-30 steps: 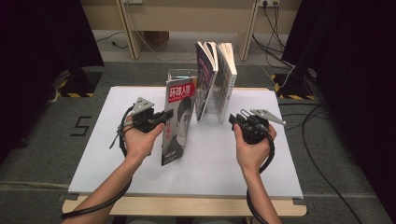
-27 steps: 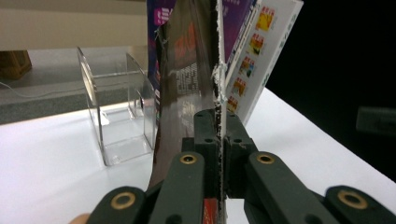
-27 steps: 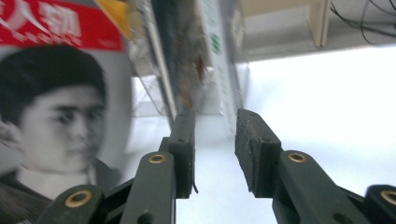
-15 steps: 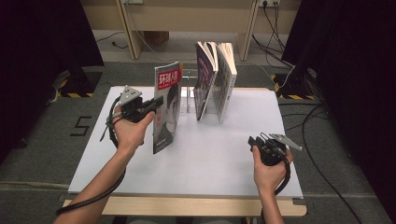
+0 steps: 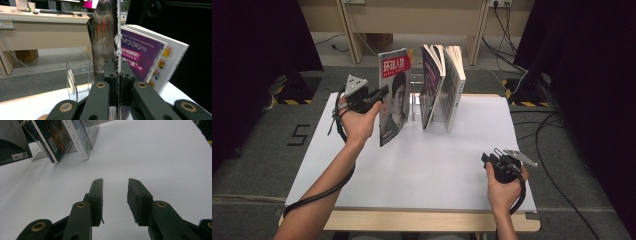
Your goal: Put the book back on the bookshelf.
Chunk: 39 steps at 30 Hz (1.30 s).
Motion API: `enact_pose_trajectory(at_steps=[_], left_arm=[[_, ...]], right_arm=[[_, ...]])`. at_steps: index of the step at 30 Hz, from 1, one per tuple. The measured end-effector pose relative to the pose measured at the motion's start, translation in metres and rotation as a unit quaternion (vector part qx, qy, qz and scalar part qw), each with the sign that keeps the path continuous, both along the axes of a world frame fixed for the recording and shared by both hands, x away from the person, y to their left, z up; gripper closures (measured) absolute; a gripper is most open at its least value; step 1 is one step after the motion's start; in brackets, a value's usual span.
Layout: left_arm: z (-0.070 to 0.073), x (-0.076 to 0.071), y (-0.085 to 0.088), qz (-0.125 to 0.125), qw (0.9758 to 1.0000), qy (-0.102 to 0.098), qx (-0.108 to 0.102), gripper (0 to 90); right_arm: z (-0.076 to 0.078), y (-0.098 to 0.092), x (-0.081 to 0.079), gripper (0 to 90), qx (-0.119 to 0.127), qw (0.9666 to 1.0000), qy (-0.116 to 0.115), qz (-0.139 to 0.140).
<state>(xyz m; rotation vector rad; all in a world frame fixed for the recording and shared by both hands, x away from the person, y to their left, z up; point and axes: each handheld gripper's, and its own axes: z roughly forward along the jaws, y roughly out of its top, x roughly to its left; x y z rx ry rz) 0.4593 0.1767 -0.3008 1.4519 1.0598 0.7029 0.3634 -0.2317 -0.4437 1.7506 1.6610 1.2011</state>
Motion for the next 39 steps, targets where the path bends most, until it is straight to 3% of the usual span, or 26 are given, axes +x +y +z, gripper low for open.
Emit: enact_pose_trajectory(at_steps=[15,19,23,27,30,36,39], left_arm=[[-0.003,0.047,-0.017,0.039,0.9986,-0.032,0.014,86.8],[-0.015,0.058,-0.022,0.046,0.9977,-0.049,0.008,86.7],[-0.033,0.063,-0.026,0.051,0.9974,-0.046,0.019,86.6],[-0.047,0.06,-0.024,0.049,0.9973,-0.052,0.017,86.5],[-0.053,0.053,-0.023,0.046,0.997,-0.054,0.029,86.4],[-0.08,0.035,-0.02,0.023,0.9988,-0.015,0.042,86.1],[-0.094,0.026,-0.017,0.018,0.9995,-0.004,0.026,86.0]], right_arm=[[-0.003,0.0,0.001,65.9,-0.009,0.9999,0.0,0.007],[-0.004,0.002,0.0,65.9,-0.005,0.9999,0.003,0.008],[-0.005,0.001,0.0,65.9,-0.007,0.9999,0.005,0.009],[-0.005,0.001,0.0,65.9,-0.008,0.9999,0.002,0.01],[-0.004,0.002,0.0,65.9,-0.005,0.9999,0.003,0.01],[-0.003,0.004,-0.001,65.8,-0.002,0.9999,0.006,0.008],[-0.003,0.003,-0.001,65.8,-0.004,0.9999,0.004,0.009]])
